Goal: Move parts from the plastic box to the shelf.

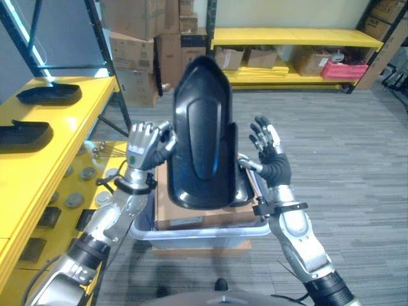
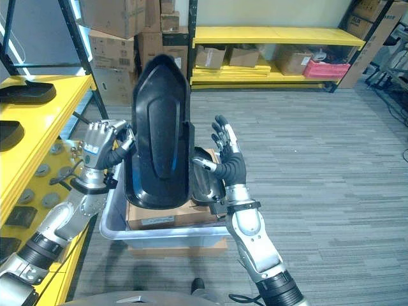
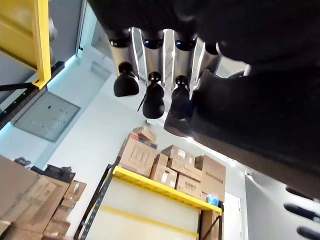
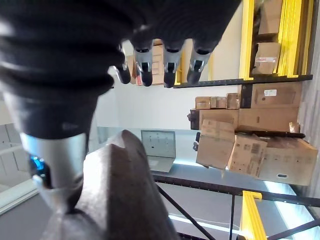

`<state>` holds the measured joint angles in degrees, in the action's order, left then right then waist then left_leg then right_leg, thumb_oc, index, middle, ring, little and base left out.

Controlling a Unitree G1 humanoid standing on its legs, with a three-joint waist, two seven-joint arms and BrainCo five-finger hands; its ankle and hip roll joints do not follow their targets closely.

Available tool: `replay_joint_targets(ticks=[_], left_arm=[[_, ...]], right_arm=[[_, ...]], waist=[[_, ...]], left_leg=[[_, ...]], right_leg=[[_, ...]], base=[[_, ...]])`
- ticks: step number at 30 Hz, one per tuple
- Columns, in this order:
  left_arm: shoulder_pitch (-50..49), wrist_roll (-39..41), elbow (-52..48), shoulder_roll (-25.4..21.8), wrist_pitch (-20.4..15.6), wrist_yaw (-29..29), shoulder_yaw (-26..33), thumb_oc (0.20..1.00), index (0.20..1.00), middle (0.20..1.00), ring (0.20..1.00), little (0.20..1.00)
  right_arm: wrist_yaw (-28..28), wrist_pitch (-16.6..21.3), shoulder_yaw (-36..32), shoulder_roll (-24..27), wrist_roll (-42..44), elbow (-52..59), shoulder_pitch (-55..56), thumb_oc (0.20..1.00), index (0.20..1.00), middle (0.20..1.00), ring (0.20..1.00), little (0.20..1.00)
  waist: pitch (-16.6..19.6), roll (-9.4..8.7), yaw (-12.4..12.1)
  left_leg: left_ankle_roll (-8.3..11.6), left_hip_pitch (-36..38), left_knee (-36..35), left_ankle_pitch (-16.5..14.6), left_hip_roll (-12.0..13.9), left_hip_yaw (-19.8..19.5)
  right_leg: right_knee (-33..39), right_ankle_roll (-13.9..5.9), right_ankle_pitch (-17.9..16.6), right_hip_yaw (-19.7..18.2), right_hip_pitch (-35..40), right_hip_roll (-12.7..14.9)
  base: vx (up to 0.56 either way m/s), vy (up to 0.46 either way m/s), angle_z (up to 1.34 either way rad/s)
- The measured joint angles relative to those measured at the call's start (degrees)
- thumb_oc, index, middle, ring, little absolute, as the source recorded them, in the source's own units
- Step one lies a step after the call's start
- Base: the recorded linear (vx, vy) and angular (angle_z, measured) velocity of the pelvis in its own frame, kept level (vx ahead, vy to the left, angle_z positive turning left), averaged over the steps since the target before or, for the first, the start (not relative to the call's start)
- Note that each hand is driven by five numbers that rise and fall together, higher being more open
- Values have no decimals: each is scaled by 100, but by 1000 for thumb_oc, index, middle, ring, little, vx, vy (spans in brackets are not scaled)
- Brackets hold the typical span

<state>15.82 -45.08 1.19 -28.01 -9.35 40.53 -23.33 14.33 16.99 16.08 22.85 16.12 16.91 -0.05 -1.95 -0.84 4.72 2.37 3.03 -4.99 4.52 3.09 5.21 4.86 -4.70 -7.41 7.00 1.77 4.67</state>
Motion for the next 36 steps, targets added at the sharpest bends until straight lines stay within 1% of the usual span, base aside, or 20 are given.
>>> replay_joint_targets(ticks=[4,7,10,12,14,16,23,28,29,30,32,33,34,35,36], left_arm=[[-141,-6,84,-45,-29,-4,64,200,200,200,200,200],[-289,-26,260,-134,28,-4,108,200,200,200,200,200],[-509,-36,409,-272,80,-3,309,200,200,200,200,200],[-670,-51,451,-308,193,-2,478,200,200,200,200,200],[-757,-136,457,-310,211,2,572,200,200,200,200,200],[-786,-164,457,-293,210,4,571,200,200,200,200,200],[-819,-196,457,-288,202,3,568,200,200,200,200,200],[-811,19,567,-183,160,-99,547,200,200,200,200,200],[-829,152,772,-95,132,-205,517,200,200,200,200,200],[-829,152,772,-95,132,-205,517,200,200,200,200,200],[-815,468,1173,82,125,-355,503,200,200,200,200,200],[-795,529,1256,99,125,-383,494,200,200,200,200,200],[-683,656,1405,112,131,-429,440,200,200,200,200,200],[-496,776,1554,91,148,-478,357,200,200,200,200,200],[-249,893,1748,102,196,-570,242,200,200,200,200,200]], right_arm=[[-8,1,27,12,0,-18,79,1000,1000,1000,1000,1000],[-22,1,-65,15,28,-37,326,1000,1000,1000,1000,1000],[-51,3,-247,32,39,-50,594,1000,1000,1000,1000,1000],[-45,1,-356,36,46,-65,712,1000,1000,1000,1000,1000],[-57,2,-360,35,43,-106,720,1000,1000,1000,1000,1000],[-58,2,-360,34,43,-255,728,1000,1000,1000,1000,1000],[-74,3,-367,32,31,-264,798,1000,1000,1000,1000,1000],[-125,2,-528,34,-100,-313,930,1000,1000,1000,1000,1000],[-122,-9,-559,34,-194,-459,955,1000,1000,1000,1000,1000],[-122,-9,-559,34,-194,-459,955,1000,1000,1000,1000,1000],[-122,-116,-610,50,-303,-528,1227,1000,1000,1000,1000,1000],[-121,-127,-614,69,-305,-534,1273,1000,1000,1000,1000,1000],[-122,-133,-616,121,-307,-542,1305,1000,1000,1000,1000,1000],[-122,-158,-615,165,-311,-546,1278,1000,1000,1000,1000,1000],[-121,-224,-601,192,-311,-551,1175,1000,1000,1000,1000,1000]], waist=[[37,12,13],[90,23,15],[91,24,22],[90,23,31],[103,4,26],[108,-15,10],[95,-45,35],[85,-75,77],[76,-88,105],[76,-88,105],[-59,-123,224],[-141,-134,270],[-245,-145,316],[-368,-148,297],[-537,-149,359]], left_leg=[[5,2,0,1,0,0],[29,1,-1,-18,1,-1],[29,1,-1,-19,4,0],[29,0,-1,-19,4,3],[29,4,-1,-18,4,7],[29,1,-1,-18,4,7],[31,-3,-1,-20,5,12],[27,-54,0,-21,6,59],[29,-89,-1,-21,6,74],[29,-89,-1,-21,6,74],[26,-278,0,28,10,101],[-12,-352,1,83,10,114],[-24,-456,1,117,8,122],[-23,-571,1,156,5,131],[-1,-710,2,189,1,193]], right_leg=[[2,0,0,-1,0,-1],[17,9,12,1,-3,-1],[32,22,21,0,-5,-1],[33,38,31,-5,-8,0],[33,39,32,-5,-8,-1],[34,42,34,-6,-9,0],[34,47,44,-10,-19,-2],[34,40,38,-33,-98,0],[34,38,35,-35,-138,1],[34,38,35,-35,-138,1],[35,15,-15,-64,-354,-4],[34,-18,-60,-68,-430,-4],[35,-15,-91,-77,-547,-1],[35,-8,-130,-101,-649,5],[35,-21,-217,-162,-826,1]], base=[[0,0,0],[0,0,0],[0,0,0],[0,0,0],[0,0,0],[19,-2,0],[11,-2,0],[-6,-6,-4],[-33,-5,-2],[-61,-12,-4],[-123,-17,-6],[-133,-13,-6],[-113,-10,-4],[-160,-10,-14],[-190,-17,-22]])
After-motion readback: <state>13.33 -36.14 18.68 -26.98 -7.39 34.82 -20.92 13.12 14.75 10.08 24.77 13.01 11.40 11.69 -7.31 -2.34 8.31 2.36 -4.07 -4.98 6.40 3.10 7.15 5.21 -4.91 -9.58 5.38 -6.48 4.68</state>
